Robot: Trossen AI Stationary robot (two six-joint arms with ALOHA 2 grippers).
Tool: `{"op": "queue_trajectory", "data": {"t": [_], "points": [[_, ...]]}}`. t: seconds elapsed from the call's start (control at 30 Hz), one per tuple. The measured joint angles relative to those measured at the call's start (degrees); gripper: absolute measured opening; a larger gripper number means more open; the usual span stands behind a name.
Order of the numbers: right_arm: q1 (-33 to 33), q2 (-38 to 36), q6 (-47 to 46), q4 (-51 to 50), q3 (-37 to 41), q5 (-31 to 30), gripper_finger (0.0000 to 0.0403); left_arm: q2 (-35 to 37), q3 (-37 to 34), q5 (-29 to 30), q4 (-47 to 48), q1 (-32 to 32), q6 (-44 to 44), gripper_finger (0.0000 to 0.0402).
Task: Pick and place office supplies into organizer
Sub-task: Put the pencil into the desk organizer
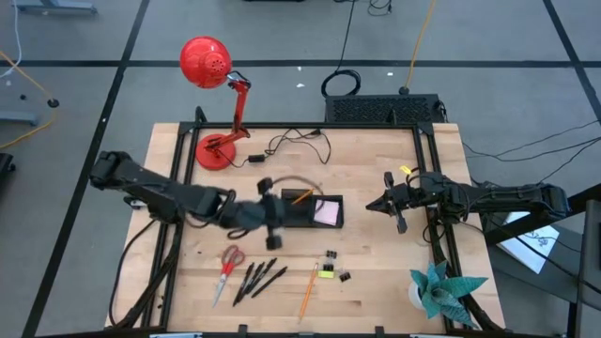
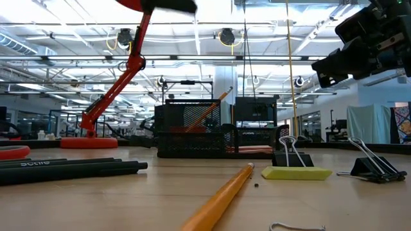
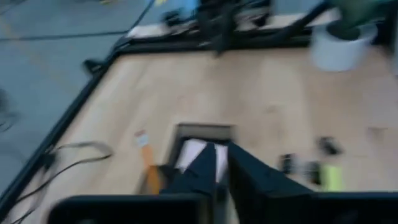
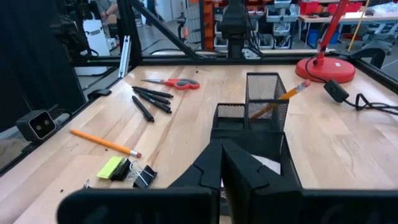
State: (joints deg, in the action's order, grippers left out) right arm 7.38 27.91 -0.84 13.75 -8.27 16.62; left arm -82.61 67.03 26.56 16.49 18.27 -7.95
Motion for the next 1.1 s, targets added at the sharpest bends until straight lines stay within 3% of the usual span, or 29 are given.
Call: {"op": "queue_trajectory", "data": {"t": [0.07,0.3,0.57,0.77,0.93,1.1], "points": [[0.01,0.28,0.06,0.06,0.0,0.0,0.0004,-0.04,0.75,-0.91,-0.06,2.3,-0.42,0.0009],[0.02,0.63,0.04,-0.43,0.0,0.02,0.0004,-1.61,0.41,-5.23,-0.06,6.85,-10.44,0.0006],[0.0,0.64,0.02,-0.35,0.0,0.01,0.0004,-13.79,0.28,-11.57,0.07,9.99,-18.63,0.0009],[0.0,0.63,-0.2,-0.34,0.0,0.02,0.0004,-22.18,0.17,-11.27,-4.91,10.05,-22.68,0.0007],[0.0,0.65,0.05,-1.52,0.0,0.15,0.0004,-26.42,0.19,-15.95,-9.2,10.22,-28.5,0.0003],[0.02,0.71,0.34,-2.89,0.0,0.09,0.0004,-27.43,0.25,-16.49,-11.39,13.05,-34.74,0.0004]]}}
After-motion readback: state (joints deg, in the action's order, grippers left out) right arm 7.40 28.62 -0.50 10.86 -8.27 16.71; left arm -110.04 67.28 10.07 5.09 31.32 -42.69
